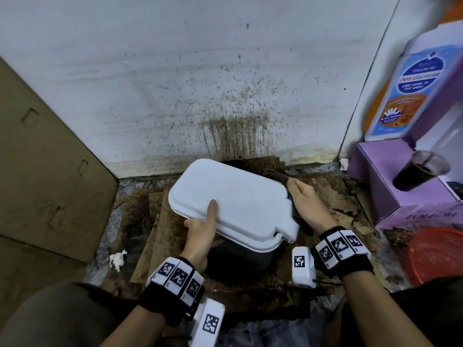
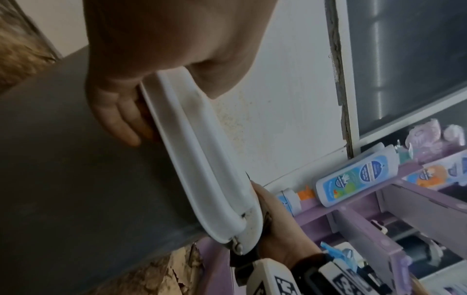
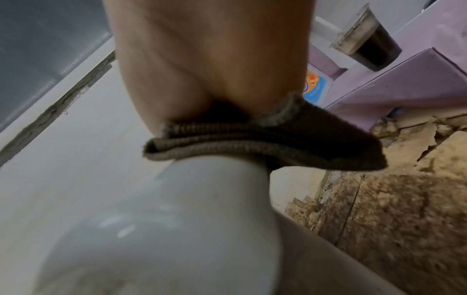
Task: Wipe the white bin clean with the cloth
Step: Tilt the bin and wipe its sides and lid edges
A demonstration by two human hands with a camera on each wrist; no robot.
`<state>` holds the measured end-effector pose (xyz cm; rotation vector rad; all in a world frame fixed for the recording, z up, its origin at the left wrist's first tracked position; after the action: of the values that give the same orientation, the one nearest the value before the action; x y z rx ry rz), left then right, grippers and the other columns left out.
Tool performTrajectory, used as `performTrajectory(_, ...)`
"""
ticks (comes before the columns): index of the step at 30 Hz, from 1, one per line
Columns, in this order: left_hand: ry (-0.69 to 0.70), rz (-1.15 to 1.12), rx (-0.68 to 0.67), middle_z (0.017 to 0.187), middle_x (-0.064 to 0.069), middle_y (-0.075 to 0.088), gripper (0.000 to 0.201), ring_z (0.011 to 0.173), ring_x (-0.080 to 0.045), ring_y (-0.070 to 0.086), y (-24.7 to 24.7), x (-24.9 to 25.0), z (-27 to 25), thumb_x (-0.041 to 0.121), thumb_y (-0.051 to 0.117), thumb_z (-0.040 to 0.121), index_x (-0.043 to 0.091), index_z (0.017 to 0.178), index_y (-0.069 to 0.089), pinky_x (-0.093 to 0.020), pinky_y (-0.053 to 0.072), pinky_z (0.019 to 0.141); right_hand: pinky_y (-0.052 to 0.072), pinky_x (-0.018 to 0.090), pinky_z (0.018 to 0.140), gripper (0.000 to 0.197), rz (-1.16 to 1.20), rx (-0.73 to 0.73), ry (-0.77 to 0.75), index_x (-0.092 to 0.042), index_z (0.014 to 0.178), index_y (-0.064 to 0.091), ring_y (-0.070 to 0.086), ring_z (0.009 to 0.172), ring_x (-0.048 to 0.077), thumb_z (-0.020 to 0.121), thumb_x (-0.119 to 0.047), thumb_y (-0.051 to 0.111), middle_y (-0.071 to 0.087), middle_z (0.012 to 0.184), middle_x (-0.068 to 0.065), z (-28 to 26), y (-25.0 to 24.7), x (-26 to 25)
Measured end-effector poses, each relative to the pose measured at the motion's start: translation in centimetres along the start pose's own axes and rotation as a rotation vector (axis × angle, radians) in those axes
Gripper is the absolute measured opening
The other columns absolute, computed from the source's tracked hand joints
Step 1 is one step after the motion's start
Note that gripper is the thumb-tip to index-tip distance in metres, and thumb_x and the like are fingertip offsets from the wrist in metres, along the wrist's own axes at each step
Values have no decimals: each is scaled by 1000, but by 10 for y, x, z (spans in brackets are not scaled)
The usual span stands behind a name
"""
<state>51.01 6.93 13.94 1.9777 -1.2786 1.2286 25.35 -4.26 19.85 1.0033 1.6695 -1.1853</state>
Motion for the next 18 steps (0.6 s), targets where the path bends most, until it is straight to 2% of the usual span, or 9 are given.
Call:
performTrajectory(1,14,-20,-1,144,-2,49,97,118,-20,65,2,0,0,88,64,66,26,140,50,-36,64,73,44,28,67,32,-1,11,-13,-34,109,67,61,76,10,109,-38,36,72,84,-11,-1,0,-1)
performTrajectory(4,36,-9,75,133,0,64,116,113,-18,68,-7,0,6,95,67,52,18,137,51,-44,59,95,44,28,71,32,39,35,-28,-33,120,66,62,76,6,109,-36,36,71,88,-10,-8,6,5)
performTrajectory(5,42,8,98,129,1,67,116,113,-17,68,-12,1,9,95,67,52,16,135,51,-44,56,99,45,27,74,33,54,52,-25,-31,124,65,63,83,5,109,-35,36,71,93,-12,-13,9,7)
performTrajectory(7,74,47,108,123,3,71,104,112,-17,68,-16,9,10,91,66,60,16,131,56,-44,55,101,48,31,90,35,94,132,-20,-28,132,62,63,107,10,109,-33,36,69,114,-11,-27,14,10)
performTrajectory(8,100,61,97,121,3,72,96,112,-16,69,-17,15,10,88,66,65,17,129,59,-44,55,101,46,31,95,36,116,198,-18,-26,133,61,60,114,12,109,-31,35,68,120,-10,-37,16,12)
performTrajectory(10,141,79,45,120,4,74,80,111,-16,70,-14,27,11,80,65,76,18,127,62,-45,55,100,43,31,98,37,136,355,0,-22,134,61,57,119,17,109,-29,34,66,125,-4,-60,21,13)
performTrajectory(13,165,140,-32,123,4,72,67,112,-17,69,-8,44,16,71,60,88,20,131,59,-46,55,100,39,40,111,41,170,537,42,-21,139,56,50,129,22,109,-33,31,61,135,2,-91,37,18)
performTrajectory(16,215,250,-126,129,7,69,67,114,-15,68,4,58,17,73,53,91,27,140,56,-43,53,102,31,36,114,44,184,624,71,-17,146,50,41,137,24,109,-31,29,53,143,4,-109,46,23)
performTrajectory(18,237,281,-151,131,8,68,65,115,-13,67,9,61,17,70,50,94,29,145,52,-39,53,101,30,34,113,43,198,642,70,-17,146,49,40,137,23,110,-29,30,52,144,5,-112,47,26)
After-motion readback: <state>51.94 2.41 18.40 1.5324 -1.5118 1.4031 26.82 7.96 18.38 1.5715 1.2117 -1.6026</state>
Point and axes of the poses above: each hand's wrist, its own z-axis towards the middle knuckle, its own y-axis out of the palm, x = y × z, the point moved 8 cm from there along z, towards the middle knuckle
